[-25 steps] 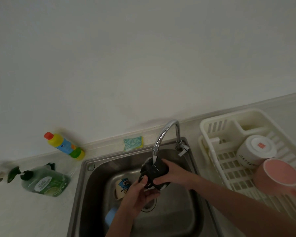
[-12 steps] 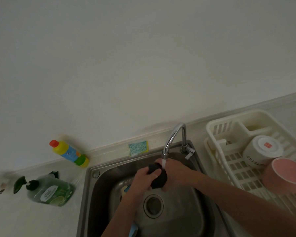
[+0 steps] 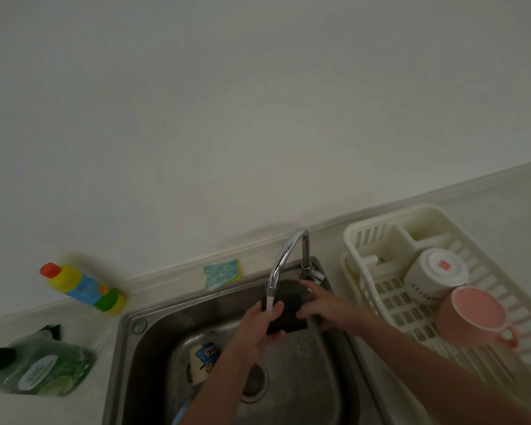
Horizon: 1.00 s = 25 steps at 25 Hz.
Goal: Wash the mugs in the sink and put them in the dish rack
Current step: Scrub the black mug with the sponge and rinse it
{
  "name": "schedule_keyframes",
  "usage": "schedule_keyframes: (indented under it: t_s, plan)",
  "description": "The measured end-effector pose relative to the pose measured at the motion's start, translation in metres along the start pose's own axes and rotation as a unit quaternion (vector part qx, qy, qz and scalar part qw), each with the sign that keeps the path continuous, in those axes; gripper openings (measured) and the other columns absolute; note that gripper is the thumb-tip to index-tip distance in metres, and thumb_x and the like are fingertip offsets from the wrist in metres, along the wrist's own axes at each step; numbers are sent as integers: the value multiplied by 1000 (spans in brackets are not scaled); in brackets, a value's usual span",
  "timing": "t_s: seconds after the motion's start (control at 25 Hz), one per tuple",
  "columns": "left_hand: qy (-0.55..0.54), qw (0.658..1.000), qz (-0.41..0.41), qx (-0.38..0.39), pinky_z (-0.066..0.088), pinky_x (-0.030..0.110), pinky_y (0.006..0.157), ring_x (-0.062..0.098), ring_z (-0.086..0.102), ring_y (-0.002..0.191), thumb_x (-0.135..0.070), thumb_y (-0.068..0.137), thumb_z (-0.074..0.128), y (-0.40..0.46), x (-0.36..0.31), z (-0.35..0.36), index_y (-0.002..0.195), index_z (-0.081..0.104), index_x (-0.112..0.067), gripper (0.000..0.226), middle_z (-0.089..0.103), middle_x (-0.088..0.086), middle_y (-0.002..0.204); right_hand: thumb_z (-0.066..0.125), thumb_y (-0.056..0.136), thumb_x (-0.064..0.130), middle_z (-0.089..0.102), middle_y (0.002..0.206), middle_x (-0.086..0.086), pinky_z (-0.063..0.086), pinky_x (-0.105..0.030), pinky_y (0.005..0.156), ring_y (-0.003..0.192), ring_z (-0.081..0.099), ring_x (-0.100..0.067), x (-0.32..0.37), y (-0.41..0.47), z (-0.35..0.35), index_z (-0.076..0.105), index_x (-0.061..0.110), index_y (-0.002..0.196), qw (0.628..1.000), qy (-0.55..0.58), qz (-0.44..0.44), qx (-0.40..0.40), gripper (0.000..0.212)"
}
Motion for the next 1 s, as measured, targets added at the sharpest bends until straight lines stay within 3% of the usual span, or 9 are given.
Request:
schedule_keyframes:
  t_s: [0.08, 0.2, 0.32, 0.48, 0.6, 0.76, 0.88, 0.96, 1.0]
  plan:
    - [-2, 1000, 20, 8, 55, 29, 60, 31, 65, 98, -16, 92, 67, -1, -3, -7, 118, 63, -8, 27, 65, 21, 112, 67, 80, 59, 63, 120, -12, 58, -49, 85, 106, 66, -33, -8, -8, 1, 51, 32, 130, 991, 108, 77, 1, 59]
    - [-15, 998, 41, 36, 57, 37, 79, 34, 63, 110, -14, 87, 71, -6, 2, -18, 121, 65, -13, 35, 67, 18, 118, 58, 78, 78, 66, 118, -22, 59, -44, 75, 101, 69, -38, -12, -10, 24, 57, 23, 127, 970, 201, 132, 26, 73]
    - [-4, 997, 50, 58, 50, 54, 97, 38, 62, 115, -24, 74, 82, -14, 16, -26, 125, 62, -12, 56, 67, 18, 122, 71, 77, 65, 64, 117, -22, 60, -48, 76, 100, 69, -39, -7, -10, 49, 60, 16, 123, 960, 239, 140, 34, 68]
    - [-74, 997, 3, 36, 55, 43, 91, 37, 65, 110, -23, 86, 73, -28, 20, -42, 124, 62, -2, 45, 67, 23, 119, 86, 67, 48, 64, 117, -16, 60, -48, 80, 101, 69, -32, -9, 4, 63, 61, 17, 119, 982, 165, 85, 43, 66]
    - [-82, 996, -20, 20, 55, 22, 70, 30, 71, 91, -20, 88, 68, -36, 15, -52, 120, 62, 1, 38, 70, 21, 109, 92, 58, 28, 63, 124, -11, 57, -54, 86, 109, 66, -33, -7, 6, 65, 62, 25, 119, 986, 149, 36, 58, 68]
    - [-20, 1000, -8, -1, 49, 20, 45, 28, 71, 93, -24, 82, 76, -31, 19, -52, 119, 65, -5, 43, 71, 20, 110, 89, 68, 38, 65, 121, -15, 59, -52, 80, 106, 68, -34, -10, -5, 69, 61, 18, 121, 974, 211, 64, 54, 64]
    - [-24, 1000, -6, 7, 59, 32, 64, 36, 69, 104, -19, 76, 82, -26, 17, -48, 119, 66, -3, 49, 68, 22, 117, 87, 71, 23, 62, 123, -13, 59, -52, 83, 106, 67, -32, 4, -2, 61, 61, 23, 121, 990, 134, -11, 45, 56]
    - [-30, 999, 13, 27, 56, 47, 87, 33, 71, 96, -13, 76, 81, -25, 15, -45, 119, 65, -1, 47, 68, 23, 115, 83, 71, 22, 61, 125, -12, 57, -52, 87, 111, 64, -31, 8, -4, 58, 65, 27, 117, 982, 181, -27, 42, 50]
    - [-27, 999, 23, 36, 57, 45, 82, 29, 71, 89, -10, 79, 76, -29, 11, -41, 117, 65, -1, 40, 68, 21, 112, 81, 73, 30, 61, 126, -13, 58, -51, 86, 114, 62, -32, 5, -3, 60, 66, 27, 117, 971, 236, -1, 45, 47]
Point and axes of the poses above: each hand's wrist, its own y-axis towards the middle knuckle, its own z-axis out of the palm, x = y × z, the point moved 10 cm from there along y, towards the middle knuckle
